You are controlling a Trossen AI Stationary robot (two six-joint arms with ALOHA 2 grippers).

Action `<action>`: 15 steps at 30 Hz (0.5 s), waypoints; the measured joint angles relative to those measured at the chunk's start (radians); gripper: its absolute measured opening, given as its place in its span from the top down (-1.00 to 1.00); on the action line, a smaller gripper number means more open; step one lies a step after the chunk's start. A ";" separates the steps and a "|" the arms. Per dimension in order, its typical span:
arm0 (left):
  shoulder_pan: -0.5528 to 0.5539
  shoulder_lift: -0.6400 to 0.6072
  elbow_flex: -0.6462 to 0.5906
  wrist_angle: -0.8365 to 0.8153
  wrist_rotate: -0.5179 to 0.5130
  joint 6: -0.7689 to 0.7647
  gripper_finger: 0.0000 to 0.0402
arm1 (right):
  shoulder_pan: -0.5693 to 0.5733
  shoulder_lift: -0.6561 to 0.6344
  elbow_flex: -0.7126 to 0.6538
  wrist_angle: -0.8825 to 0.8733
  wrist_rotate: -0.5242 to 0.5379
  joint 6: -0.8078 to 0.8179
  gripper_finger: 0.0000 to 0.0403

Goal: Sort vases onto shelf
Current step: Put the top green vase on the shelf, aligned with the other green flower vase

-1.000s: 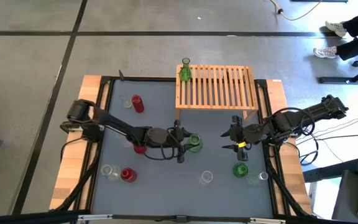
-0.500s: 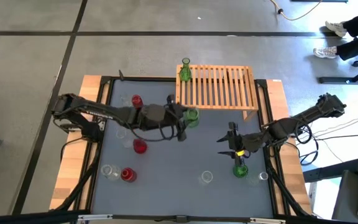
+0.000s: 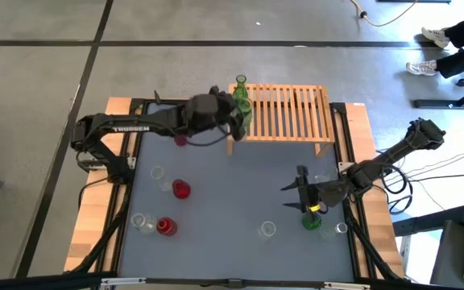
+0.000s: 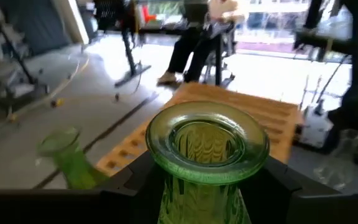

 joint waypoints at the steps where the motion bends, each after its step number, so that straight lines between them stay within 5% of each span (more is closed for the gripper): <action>1: 0.014 0.010 -0.002 0.012 0.006 -0.007 0.16 | 0.000 0.000 -0.003 0.001 0.010 0.000 -0.04; 15: 0.105 0.052 -0.111 0.202 0.055 -0.026 0.16 | -0.001 0.000 -0.014 0.027 0.017 -0.023 -0.04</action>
